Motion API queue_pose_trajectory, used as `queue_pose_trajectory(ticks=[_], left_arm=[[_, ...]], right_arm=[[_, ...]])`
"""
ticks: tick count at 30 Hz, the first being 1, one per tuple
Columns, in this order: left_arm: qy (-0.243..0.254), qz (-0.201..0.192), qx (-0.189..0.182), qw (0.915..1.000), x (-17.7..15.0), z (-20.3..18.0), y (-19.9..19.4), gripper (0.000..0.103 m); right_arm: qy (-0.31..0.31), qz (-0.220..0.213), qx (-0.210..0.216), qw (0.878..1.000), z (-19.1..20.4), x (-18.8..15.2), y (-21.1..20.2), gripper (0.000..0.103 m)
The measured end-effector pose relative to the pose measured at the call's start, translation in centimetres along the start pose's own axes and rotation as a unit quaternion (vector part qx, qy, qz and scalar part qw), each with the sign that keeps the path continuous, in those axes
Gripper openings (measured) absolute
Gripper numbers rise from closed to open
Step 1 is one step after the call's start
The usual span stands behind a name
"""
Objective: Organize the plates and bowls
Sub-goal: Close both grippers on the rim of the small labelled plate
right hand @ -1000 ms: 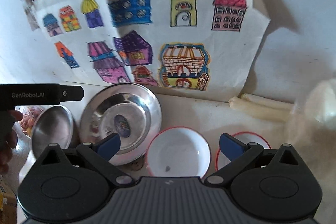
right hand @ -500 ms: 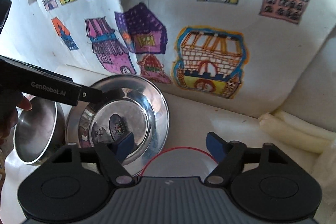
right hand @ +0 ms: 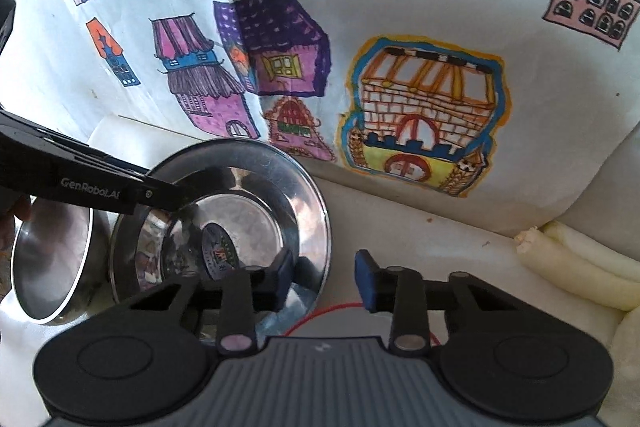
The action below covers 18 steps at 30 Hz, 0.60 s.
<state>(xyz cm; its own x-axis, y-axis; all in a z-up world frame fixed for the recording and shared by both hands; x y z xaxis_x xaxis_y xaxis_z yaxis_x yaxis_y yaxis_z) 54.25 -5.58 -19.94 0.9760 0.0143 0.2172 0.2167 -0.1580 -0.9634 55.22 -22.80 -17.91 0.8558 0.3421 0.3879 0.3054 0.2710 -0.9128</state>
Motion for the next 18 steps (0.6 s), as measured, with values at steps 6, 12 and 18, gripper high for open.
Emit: queue_pose_trajectory(ticks=[6, 12, 18], left_arm=[[-0.013, -0.009, -0.001, 0.9999, -0.4, -0.1, -0.8, 0.026], [-0.042, -0.05, -0.002, 0.9979, -0.7, -0.7, -3.6, 0.025], [-0.057, -0.088, 0.008, 0.9945, -0.9, -1.1, -6.0, 0.024]], right_arm=[[0.013, -0.004, 0.004, 1.0, 0.3, 0.2, 0.2, 0.021], [0.032, -0.029, 0.005, 0.999, 0.4, 0.6, -1.2, 0.02], [0.047, -0.065, 0.006, 0.997, 0.5, 1.5, -2.8, 0.02]])
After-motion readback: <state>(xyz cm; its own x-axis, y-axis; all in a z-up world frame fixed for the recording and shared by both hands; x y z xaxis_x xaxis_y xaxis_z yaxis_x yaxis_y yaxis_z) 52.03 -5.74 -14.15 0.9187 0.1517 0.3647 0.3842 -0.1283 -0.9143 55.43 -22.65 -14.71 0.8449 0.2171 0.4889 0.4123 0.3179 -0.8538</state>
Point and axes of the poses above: each gripper's, at about its wrist camera, not at the fingertips, and y roughly the way its jaws point, z to its left, x to its top, the point moved 10 cm from there along y, roughly the way its jaws point, and after that the axes turned 10 degrees about z, right-handed, at the moved point
